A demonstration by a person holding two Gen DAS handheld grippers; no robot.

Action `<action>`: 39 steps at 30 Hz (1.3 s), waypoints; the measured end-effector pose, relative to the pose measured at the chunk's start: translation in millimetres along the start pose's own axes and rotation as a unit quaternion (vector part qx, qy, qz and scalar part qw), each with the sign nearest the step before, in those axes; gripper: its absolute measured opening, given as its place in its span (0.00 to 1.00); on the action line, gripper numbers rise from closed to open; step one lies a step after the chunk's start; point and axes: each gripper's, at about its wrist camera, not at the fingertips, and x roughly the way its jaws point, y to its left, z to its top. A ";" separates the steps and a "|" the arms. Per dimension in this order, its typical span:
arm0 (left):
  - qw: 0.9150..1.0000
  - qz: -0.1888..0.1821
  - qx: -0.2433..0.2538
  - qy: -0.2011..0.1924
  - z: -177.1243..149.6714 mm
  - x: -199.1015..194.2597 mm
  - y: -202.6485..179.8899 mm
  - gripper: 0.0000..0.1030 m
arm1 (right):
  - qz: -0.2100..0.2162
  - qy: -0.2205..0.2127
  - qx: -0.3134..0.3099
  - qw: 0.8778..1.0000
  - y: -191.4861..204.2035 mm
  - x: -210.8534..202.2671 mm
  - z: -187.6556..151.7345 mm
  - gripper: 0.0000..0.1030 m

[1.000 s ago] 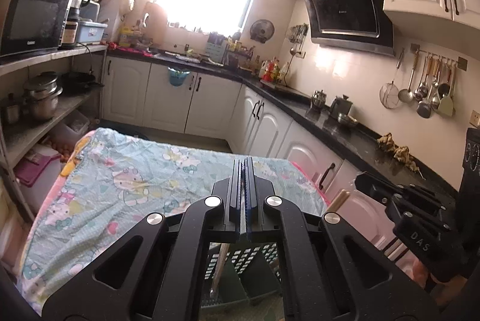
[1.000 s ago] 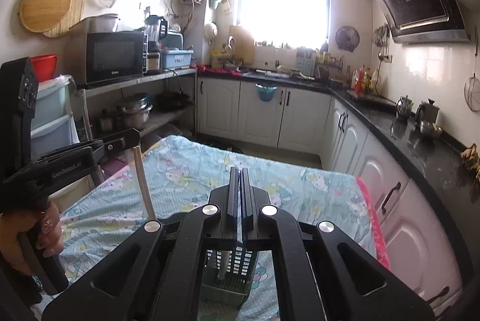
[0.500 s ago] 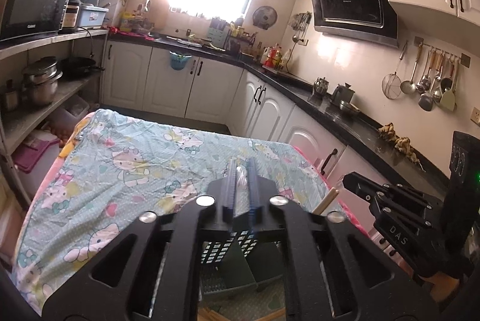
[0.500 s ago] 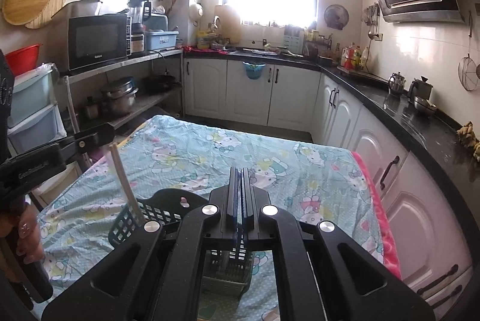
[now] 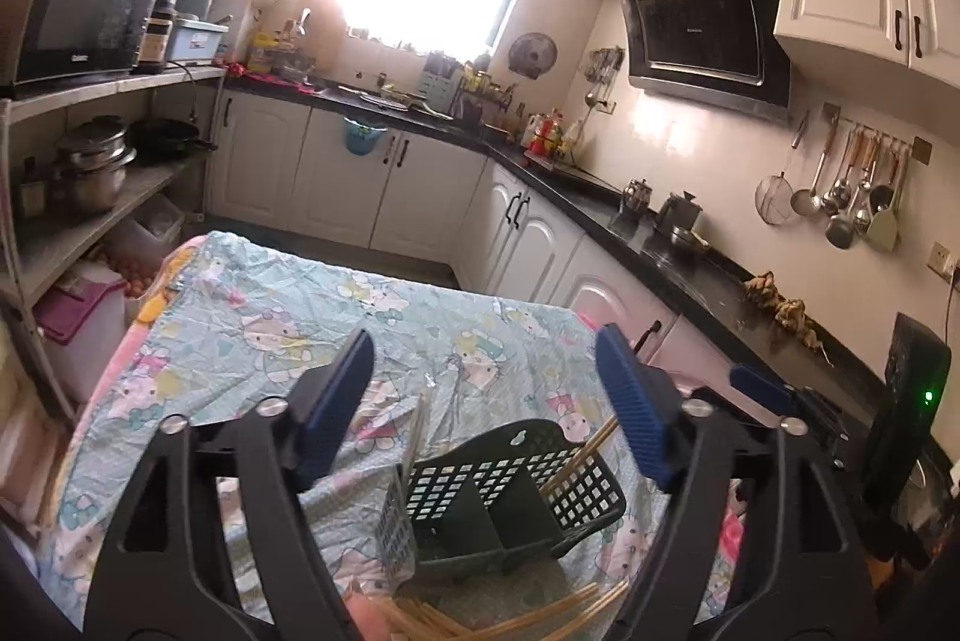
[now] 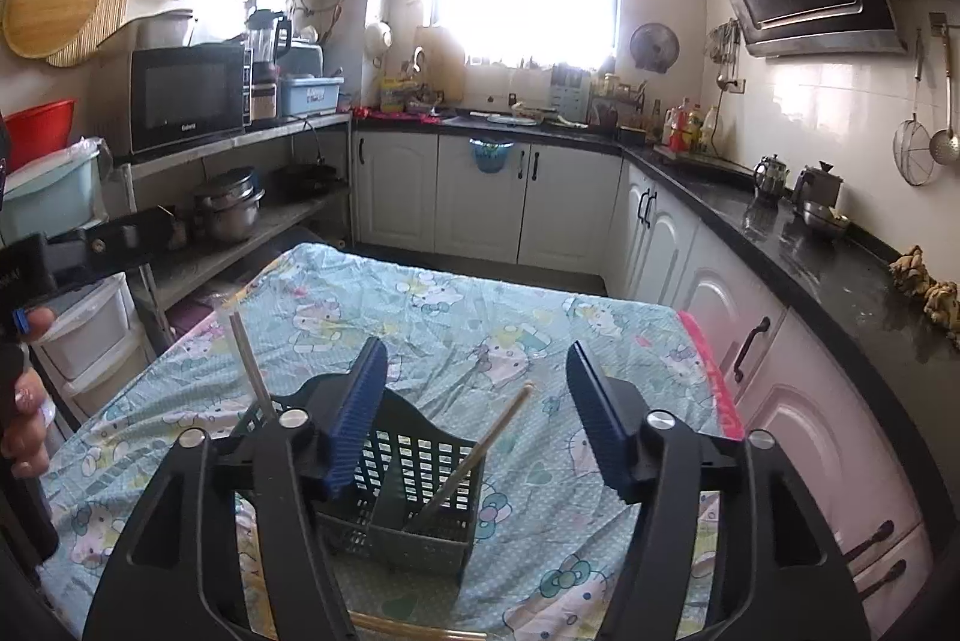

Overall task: Organize utensils
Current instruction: 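Withdraw both open tools from the basket back toward the chopstick pile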

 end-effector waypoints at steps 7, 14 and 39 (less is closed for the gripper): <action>1.000 0.009 0.003 -0.023 6.6 -27.8 -3.4 0.90 | 0.000 -0.018 0.001 1.000 -5.2 -24.9 -2.1 0.72; 0.999 0.021 -0.008 -0.031 1.1 -53.8 0.7 0.90 | 0.006 -0.030 0.007 1.000 -6.8 -48.9 -3.2 0.78; 0.999 0.040 -0.034 0.005 -66.5 -94.6 17.4 0.90 | 0.030 -0.007 -0.001 1.000 11.5 -85.6 -43.4 0.80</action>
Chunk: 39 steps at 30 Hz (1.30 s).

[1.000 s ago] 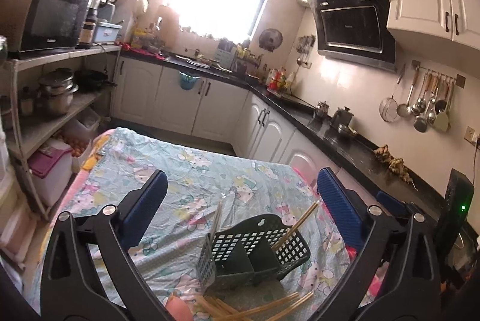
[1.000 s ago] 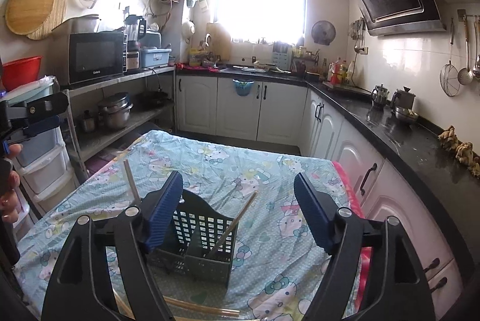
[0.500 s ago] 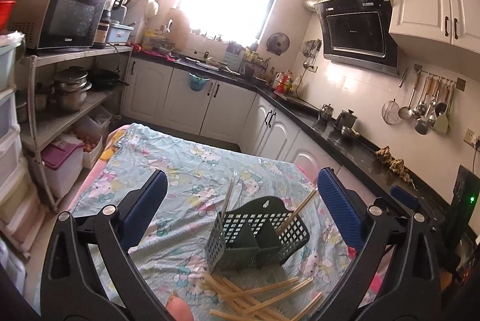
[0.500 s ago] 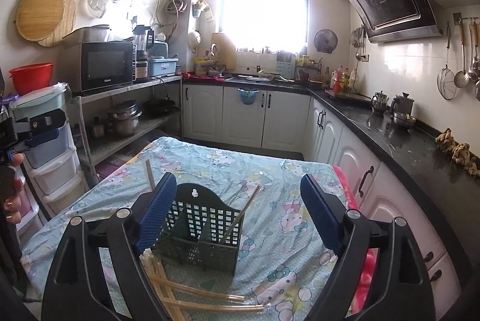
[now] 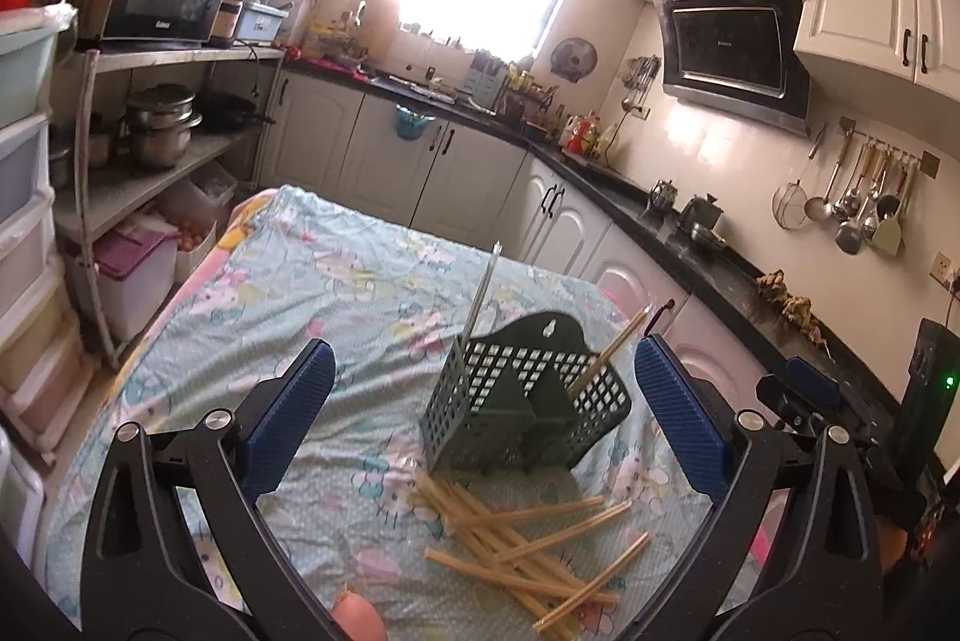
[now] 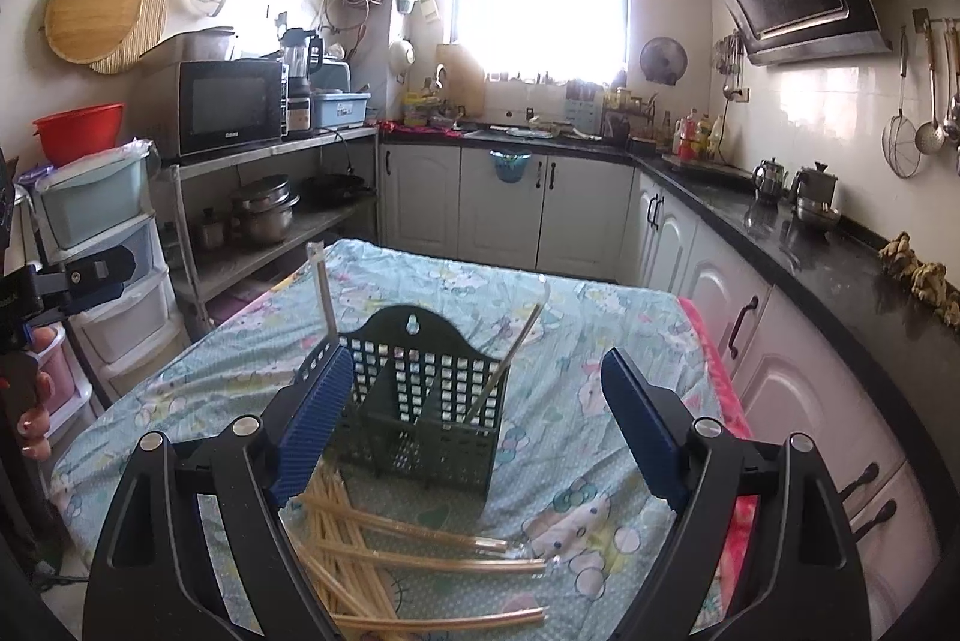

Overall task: Organize utensils
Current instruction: 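Withdraw both open tools from the basket back toward the chopstick pile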

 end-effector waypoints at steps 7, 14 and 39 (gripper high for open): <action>1.000 0.005 -0.007 0.023 -23.3 4.3 5.1 0.90 | 0.004 0.018 -0.004 1.000 5.0 0.8 -17.4 0.80; 0.999 0.008 -0.012 0.046 -43.7 8.8 6.9 0.90 | 0.008 0.036 -0.002 0.999 4.5 0.7 -34.0 0.80; 0.994 0.032 -0.005 0.106 -90.8 33.1 13.2 0.90 | 0.004 0.088 0.001 0.996 -5.1 19.7 -74.2 0.80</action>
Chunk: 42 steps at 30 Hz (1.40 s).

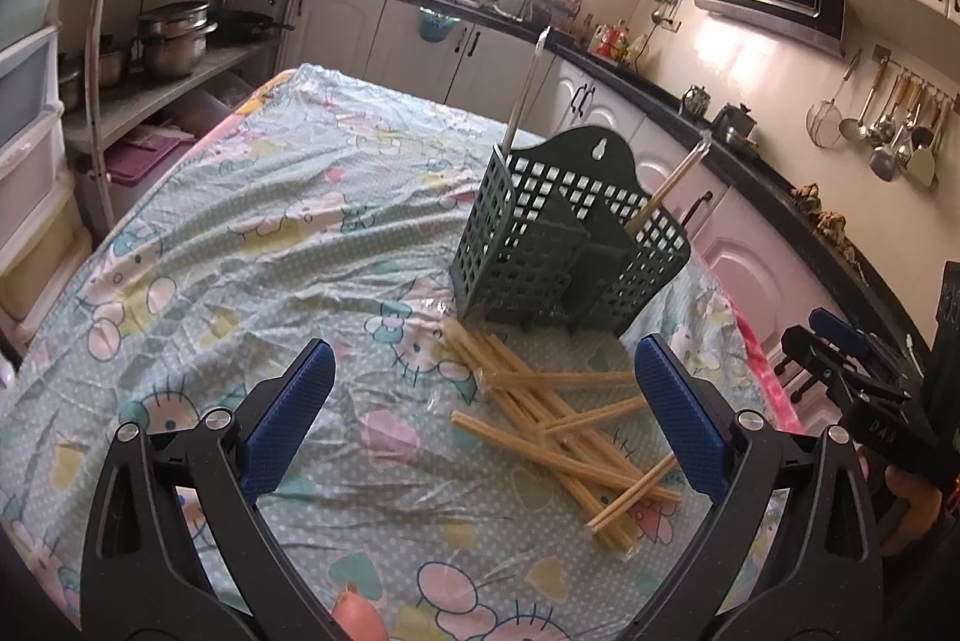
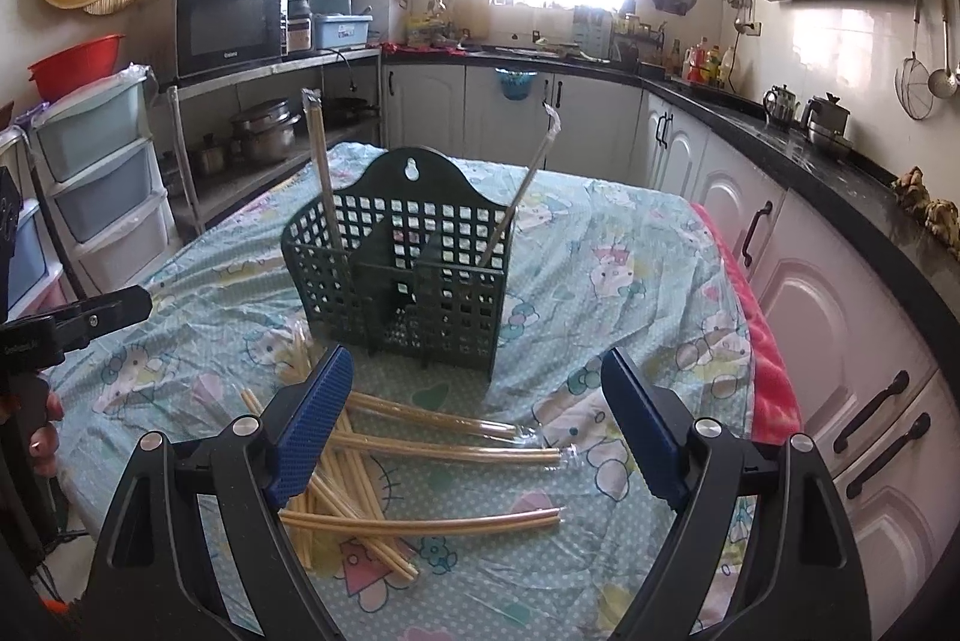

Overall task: Organize utensils
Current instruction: 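Withdraw both open tools from the basket back toward the chopstick pile, then close the left tool on a chopstick while the right tool closes on another chopstick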

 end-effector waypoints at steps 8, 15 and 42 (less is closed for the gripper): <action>1.000 -0.001 -0.003 0.026 -12.1 16.6 2.5 0.90 | -0.006 0.017 0.005 1.000 -9.3 13.6 -10.2 0.80; 0.998 -0.011 -0.004 0.056 -23.7 34.4 2.9 0.90 | -0.015 0.038 0.008 0.999 -20.8 27.2 -21.5 0.80; 0.990 -0.042 -0.076 0.113 -29.3 81.8 25.9 0.65 | -0.006 0.133 0.053 0.990 -66.5 107.9 -52.1 0.45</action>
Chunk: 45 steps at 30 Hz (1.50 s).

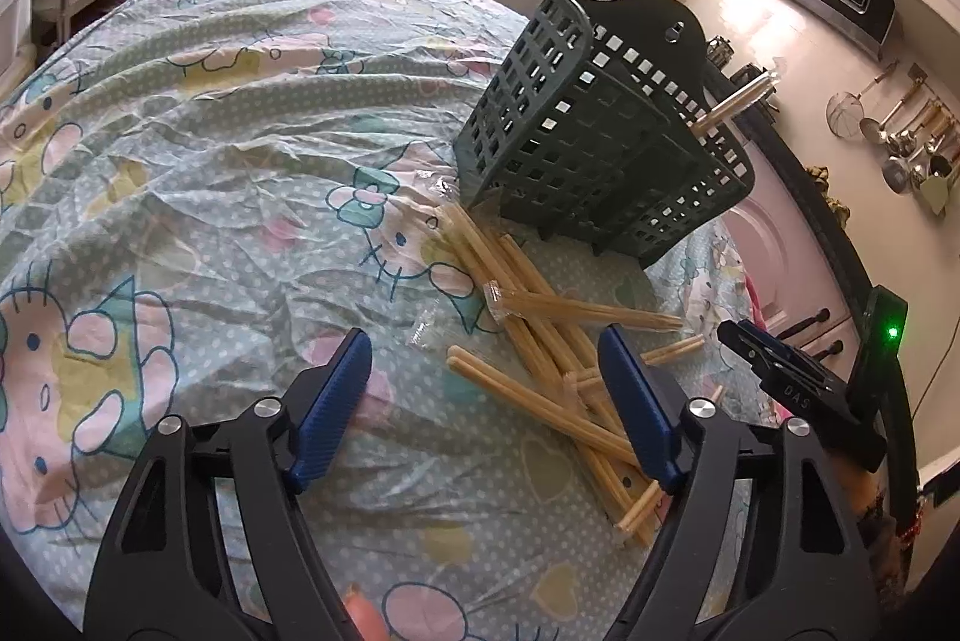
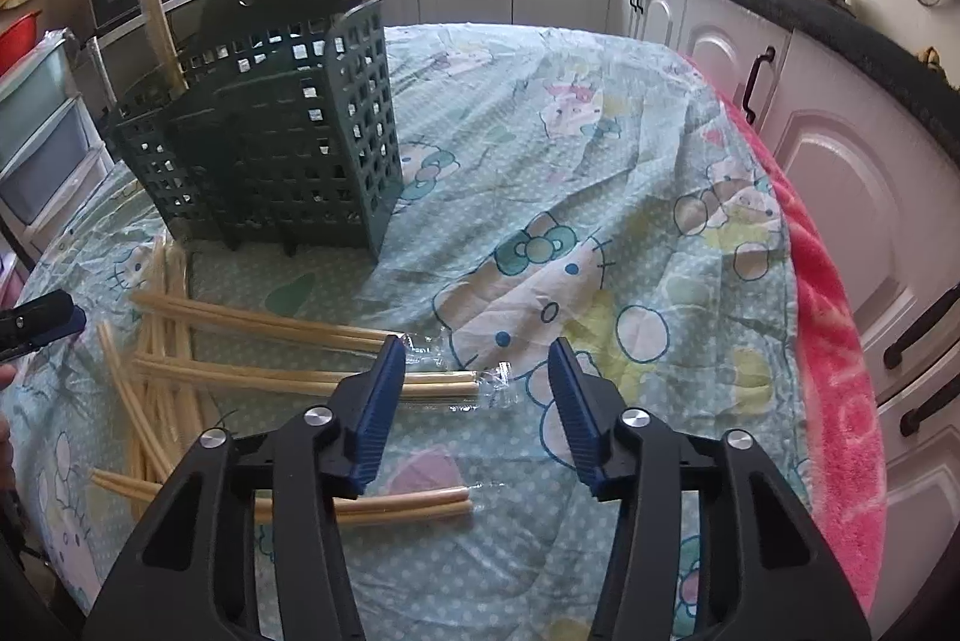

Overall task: Organize utensils
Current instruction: 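Close the left tool on a chopstick while the right tool closes on another chopstick, then lift the chopstick with the left tool while the right tool carries its chopstick toward the basket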

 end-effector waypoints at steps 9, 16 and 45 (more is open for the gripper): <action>1.000 -0.005 -0.006 0.013 -0.7 13.9 2.1 0.45 | -0.001 0.008 0.009 1.000 -8.7 6.8 -3.3 0.42; 1.000 0.003 -0.009 0.014 1.0 20.2 3.2 0.33 | 0.003 0.015 0.015 1.000 -11.9 9.8 -5.2 0.33; 1.000 -0.010 0.000 -0.014 5.7 2.9 9.2 0.01 | 0.030 0.001 0.053 0.998 -13.7 4.4 -11.8 0.02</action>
